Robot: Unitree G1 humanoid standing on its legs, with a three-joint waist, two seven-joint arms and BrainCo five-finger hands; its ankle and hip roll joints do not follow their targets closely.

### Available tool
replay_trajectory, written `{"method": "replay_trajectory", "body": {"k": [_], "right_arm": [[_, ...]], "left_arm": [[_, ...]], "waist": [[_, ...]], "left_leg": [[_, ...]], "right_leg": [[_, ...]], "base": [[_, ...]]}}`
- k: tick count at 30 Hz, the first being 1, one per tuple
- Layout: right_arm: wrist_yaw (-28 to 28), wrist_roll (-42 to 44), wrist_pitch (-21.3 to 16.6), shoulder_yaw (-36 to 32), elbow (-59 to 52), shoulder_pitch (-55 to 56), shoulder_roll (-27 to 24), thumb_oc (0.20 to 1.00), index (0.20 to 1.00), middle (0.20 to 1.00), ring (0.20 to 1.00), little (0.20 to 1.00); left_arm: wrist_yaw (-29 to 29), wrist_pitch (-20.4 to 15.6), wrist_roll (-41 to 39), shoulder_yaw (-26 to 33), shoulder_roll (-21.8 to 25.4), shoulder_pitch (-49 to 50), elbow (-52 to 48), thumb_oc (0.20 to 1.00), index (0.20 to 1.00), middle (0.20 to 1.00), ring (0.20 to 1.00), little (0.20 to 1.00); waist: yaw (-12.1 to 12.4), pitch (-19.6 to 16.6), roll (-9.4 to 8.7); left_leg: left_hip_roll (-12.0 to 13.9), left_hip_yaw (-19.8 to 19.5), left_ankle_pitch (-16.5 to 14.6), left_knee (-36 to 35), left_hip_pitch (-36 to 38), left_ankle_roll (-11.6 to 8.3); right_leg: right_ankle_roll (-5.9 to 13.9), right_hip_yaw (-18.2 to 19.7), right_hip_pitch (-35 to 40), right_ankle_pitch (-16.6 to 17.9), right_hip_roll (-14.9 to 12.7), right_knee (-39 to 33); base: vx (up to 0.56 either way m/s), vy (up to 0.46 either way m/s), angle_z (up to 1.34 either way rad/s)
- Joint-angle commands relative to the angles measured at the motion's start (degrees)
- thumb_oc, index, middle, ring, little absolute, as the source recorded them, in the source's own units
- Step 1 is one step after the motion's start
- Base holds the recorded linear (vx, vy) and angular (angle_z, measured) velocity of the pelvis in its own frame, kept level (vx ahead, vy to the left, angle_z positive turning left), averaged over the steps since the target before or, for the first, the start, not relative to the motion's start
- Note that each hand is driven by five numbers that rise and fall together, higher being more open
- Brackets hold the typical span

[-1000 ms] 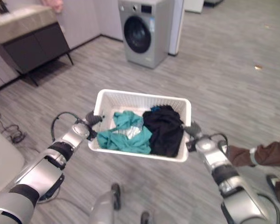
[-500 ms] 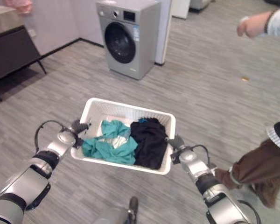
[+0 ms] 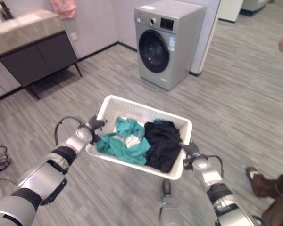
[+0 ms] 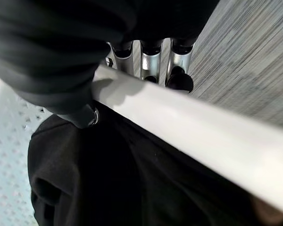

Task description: Grab the laundry basket,head to the washer,open it,put in the laundry and shut it.

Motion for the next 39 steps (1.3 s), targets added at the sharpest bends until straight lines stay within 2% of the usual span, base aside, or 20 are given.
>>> {"method": "replay_trajectory", "body": {"k": [1,2,4,6,7,8,9,10,12,13,14,15,16,17,21,29,37,38,39], "right_arm": [[2.18,6.07,-6.01,-3.85,-4.56,-4.73,-0.86,0.2,0.2,0.2,0.2,0.2],[2.18,6.06,-5.99,-3.84,-4.6,-4.67,-0.87,0.2,0.2,0.2,0.2,0.2],[2.18,6.17,-6.25,-3.53,-4.47,-4.61,-1.39,0.2,0.2,0.2,0.2,0.2],[2.4,6.49,-6.28,-3.4,-4.53,-4.38,-2.41,0.2,0.2,0.2,0.2,0.2],[2.41,6.5,-6.3,-3.39,-4.49,-4.42,-2.41,0.2,0.2,0.2,0.2,0.2],[2.59,6.3,-5.95,-3.05,-3.68,-4.6,-3.34,0.2,0.2,0.2,0.2,0.2],[2.43,6.4,-5.81,-3.0,-2.67,-4.97,-3.79,0.2,0.2,0.2,0.2,0.2],[2.19,6.19,-5.53,-2.94,-2.06,-5.4,-4.18,0.2,0.2,0.2,0.2,0.2],[1.57,6.48,-5.36,-3.6,-1.99,-5.07,-4.52,0.2,0.2,0.2,0.2,0.2],[1.57,6.48,-5.36,-3.6,-2.0,-5.07,-4.52,0.2,0.2,0.2,0.2,0.2],[0.93,6.7,-5.71,-4.66,-1.91,-4.84,-4.64,0.2,0.2,0.2,0.2,0.2],[0.93,6.7,-5.7,-4.72,-1.93,-4.81,-4.65,0.2,0.2,0.2,0.2,0.2],[-0.2,6.73,-6.76,-5.22,0.49,-5.3,-5.08,0.2,0.2,0.2,0.2,0.2],[-0.68,6.51,-6.75,-5.8,1.35,-5.15,-4.73,0.2,0.2,0.2,0.2,0.2],[-1.49,5.25,-7.29,-5.52,3.65,-6.05,-3.03,0.2,0.2,0.2,0.2,0.2],[-1.03,3.08,-7.24,-4.36,5.55,-6.64,-1.62,0.2,0.2,0.2,0.2,0.2],[-0.88,2.6,-7.12,-3.61,6.63,-7.56,-1.42,0.2,0.2,0.2,0.2,0.2],[0.96,-9.55,-5.38,-6.63,8.27,13.08,6.11,0.2,0.2,0.2,0.2,0.2],[0.98,-9.66,-5.41,-6.56,8.4,13.05,6.26,0.2,0.2,0.2,0.2,0.2]], "left_arm": [[1.88,-3.58,0.82,1.94,2.51,-2.58,-2.08,0.2,0.2,0.2,0.2,0.2],[1.88,-3.56,0.82,1.94,2.5,-2.52,-2.11,0.2,0.2,0.2,0.2,0.2],[2.2,-3.47,0.5,2.24,3.7,-2.08,-2.48,0.2,0.2,0.2,0.2,0.2],[1.98,-3.3,-0.48,2.7,5.07,-1.97,-3.67,0.2,0.2,0.2,0.2,0.2],[1.97,-3.28,-0.49,2.72,5.1,-1.97,-3.7,0.2,0.2,0.2,0.2,0.2],[1.58,-3.35,-1.65,3.21,6.28,-1.42,-4.26,0.2,0.2,0.2,0.2,0.2],[1.61,-3.34,-2.01,3.28,6.45,-1.4,-4.38,0.2,0.2,0.2,0.2,0.2],[1.61,-3.18,-2.15,3.17,6.31,-1.61,-4.41,0.2,0.2,0.2,0.2,0.2],[1.66,-2.89,-2.5,3.07,5.39,-2.22,-4.65,0.2,0.2,0.2,0.2,0.2],[1.66,-2.89,-2.5,3.07,5.38,-2.23,-4.65,0.2,0.2,0.2,0.2,0.2],[1.62,-3.06,-3.1,3.1,4.09,-2.86,-5.15,0.2,0.2,0.2,0.2,0.2],[1.63,-3.06,-3.1,3.06,4.05,-2.91,-5.12,0.2,0.2,0.2,0.2,0.2],[1.94,-3.6,-3.66,2.62,2.51,-3.41,-4.68,0.2,0.2,0.2,0.2,0.2],[2.03,-3.54,-3.21,2.06,1.74,-3.7,-4.07,0.2,0.2,0.2,0.2,0.2],[2.12,-3.67,-2.83,0.92,-1.34,-4.6,-2.6,0.2,0.2,0.2,0.2,0.2],[2.06,-3.8,-3.05,0.01,-2.86,-3.64,-3.09,0.2,0.2,0.2,0.2,0.2],[1.99,-3.75,-2.97,-0.32,-3.22,-4.03,-1.97,0.2,0.2,0.2,0.2,0.2],[6.92,-3.87,11.14,16.37,-1.55,31.95,-34.42,0.2,0.2,0.2,0.2,0.2],[6.87,-3.88,11.2,16.42,-1.56,32.15,-34.66,0.2,0.2,0.2,0.2,0.2]], "waist": [[-1.66,-6.06,-0.37],[-1.7,-6.07,-0.28],[-1.56,-6.49,-0.47],[-0.83,-6.03,-1.38],[-0.88,-5.99,-1.27],[-0.03,-5.33,-2.02],[0.11,-5.22,-2.01],[0.43,-5.0,-2.44],[1.0,-4.46,-3.12],[1.03,-4.43,-3.11],[1.38,-3.91,-2.57],[1.52,-3.96,-2.84],[1.53,-3.63,-1.57],[1.32,-3.59,-1.01],[0.94,-4.49,-0.59],[1.58,-6.26,0.09],[1.68,-6.66,0.45],[4.42,-7.04,2.14],[4.46,-7.17,2.17]], "left_leg": [[9.1,7.27,5.02,5.25,-4.02,-5.17],[9.21,7.23,4.95,5.25,-3.98,-5.22],[11.62,7.21,9.54,11.88,-6.03,-6.16],[11.81,6.83,12.08,22.29,-10.05,-5.39],[11.9,6.76,11.83,22.8,-10.31,-5.4],[11.9,6.53,14.19,30.24,-13.4,-4.79],[12.66,7.23,14.53,30.69,-14.5,-4.28],[12.84,7.97,14.26,29.86,-16.22,-3.76],[12.36,10.53,11.21,26.27,-19.5,-3.16],[12.38,10.55,11.19,26.28,-19.46,-3.15],[11.8,12.95,9.45,16.03,-21.42,-3.68],[11.54,13.17,10.04,15.07,-20.99,-3.63],[12.37,14.44,11.3,7.29,-20.97,-4.68],[12.56,14.45,12.04,4.72,-19.53,-4.79],[10.83,13.67,10.88,4.57,-17.78,-5.07],[10.41,14.03,9.92,1.56,-13.88,-4.72],[10.22,13.81,9.75,0.64,-13.0,-4.61],[8.26,15.05,12.87,-7.46,-18.4,-4.12],[8.2,15.11,12.81,-7.68,-18.03,-4.03]], "right_leg": [[4.01,-0.95,3.13,1.65,1.89,2.29],[3.98,-1.03,3.19,1.6,1.98,2.3],[2.7,-1.7,5.5,0.63,4.04,2.1],[1.04,-1.55,7.96,-0.26,5.13,1.03],[1.04,-1.61,7.94,-0.24,5.22,1.03],[-0.45,-1.31,9.69,-0.98,6.4,0.42],[-0.98,-1.29,10.48,-1.44,6.85,0.01],[-1.27,-1.14,11.29,-1.94,6.91,-0.62],[-1.21,-1.35,12.92,-2.71,6.64,-1.78],[-1.21,-1.33,12.96,-2.71,6.66,-1.78],[-0.89,-1.86,13.81,-3.76,6.86,-2.03],[-0.87,-1.73,13.75,-3.74,6.59,-2.03],[-0.53,-2.28,13.82,-5.06,7.12,-0.76],[-0.7,-2.28,13.92,-5.55,7.63,-0.29],[-0.84,-2.19,15.07,-5.76,7.09,-0.49],[-0.5,-1.42,16.6,-6.44,6.3,-1.04],[-0.21,-1.69,17.04,-6.59,5.9,-1.33],[0.45,-6.24,17.16,-7.6,0.84,-6.43],[0.49,-6.18,17.4,-7.59,0.88,-6.56]], "base": [[0.38,-0.329,0.34],[0.35,-0.329,0.2],[0.23,-0.31,-0.1],[0.16,-0.292,-0.34],[0.15,-0.289,-0.27],[0.12,-0.227,-0.27],[0.17,-0.296,-0.21],[0.13,-0.168,-0.21],[0.1,-0.097,-0.04],[0.08,-0.009,0.11],[0.05,0.014,0.01],[0.08,0.072,0.01],[0.05,0.072,0.12],[0.07,0.089,0.29],[0.07,0.052,0.01],[0.08,0.064,-0.02],[0.02,0.027,0.02],[0.01,0.015,-0.06],[0.03,0.015,-0.1]]}}
